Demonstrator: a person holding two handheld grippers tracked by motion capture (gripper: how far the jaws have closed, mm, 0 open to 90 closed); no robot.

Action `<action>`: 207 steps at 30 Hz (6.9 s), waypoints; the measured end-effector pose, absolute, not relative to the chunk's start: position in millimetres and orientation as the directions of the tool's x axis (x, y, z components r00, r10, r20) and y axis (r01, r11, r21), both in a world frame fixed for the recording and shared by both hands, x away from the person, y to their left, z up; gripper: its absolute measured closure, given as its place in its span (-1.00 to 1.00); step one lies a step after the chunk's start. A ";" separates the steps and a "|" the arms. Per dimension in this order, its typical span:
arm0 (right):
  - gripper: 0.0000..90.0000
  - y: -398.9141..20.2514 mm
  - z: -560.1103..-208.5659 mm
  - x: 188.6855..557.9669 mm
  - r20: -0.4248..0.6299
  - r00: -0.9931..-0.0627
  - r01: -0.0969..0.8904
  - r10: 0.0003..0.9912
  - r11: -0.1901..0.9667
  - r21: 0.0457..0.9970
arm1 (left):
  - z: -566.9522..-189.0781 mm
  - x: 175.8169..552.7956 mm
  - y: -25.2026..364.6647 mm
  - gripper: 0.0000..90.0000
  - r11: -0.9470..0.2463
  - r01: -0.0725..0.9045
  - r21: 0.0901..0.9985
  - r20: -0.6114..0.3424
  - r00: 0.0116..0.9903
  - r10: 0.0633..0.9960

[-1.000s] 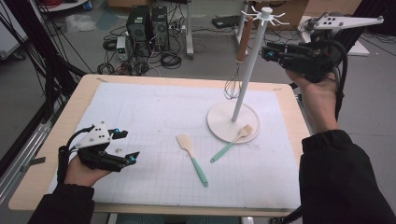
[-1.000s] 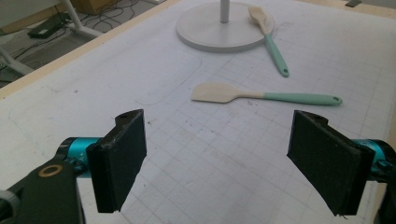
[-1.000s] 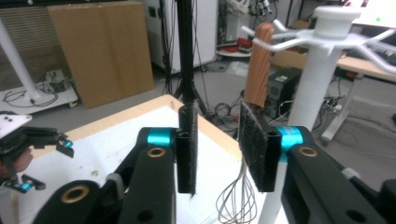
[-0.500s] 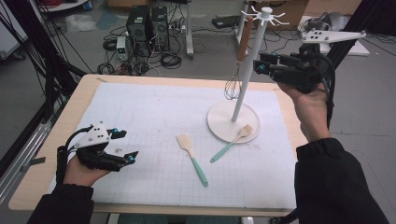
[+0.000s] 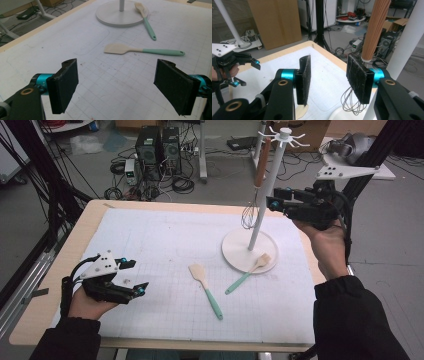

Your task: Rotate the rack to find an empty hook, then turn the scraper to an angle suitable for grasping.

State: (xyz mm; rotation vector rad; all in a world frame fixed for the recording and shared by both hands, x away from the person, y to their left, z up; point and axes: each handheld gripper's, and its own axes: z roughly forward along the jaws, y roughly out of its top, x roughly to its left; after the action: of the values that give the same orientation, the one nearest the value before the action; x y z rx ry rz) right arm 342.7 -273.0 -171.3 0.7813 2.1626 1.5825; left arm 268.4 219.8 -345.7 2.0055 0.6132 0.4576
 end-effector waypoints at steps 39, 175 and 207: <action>0.21 -233.6 -260.8 316.3 0.118 -0.831 0.312 0.543 0.282 0.907 | -348.3 267.5 225.2 -0.56 -0.411 0.245 0.878 0.069 0.785 0.616; 0.68 -149.9 -424.5 292.0 0.143 -0.816 0.484 0.561 0.527 0.698 | -353.9 267.5 222.2 -0.56 -0.418 0.236 0.877 0.076 0.791 0.607; 0.77 -119.1 -436.7 320.4 0.054 -0.818 0.460 0.572 0.595 0.659 | -355.6 267.8 220.7 -0.56 -0.422 0.238 0.875 0.073 0.796 0.600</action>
State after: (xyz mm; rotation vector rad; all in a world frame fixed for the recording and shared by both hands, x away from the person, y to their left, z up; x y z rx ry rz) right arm 320.4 -119.1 -436.7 0.8673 2.6573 1.0271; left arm 267.8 220.7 -355.6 2.0093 0.6244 0.4684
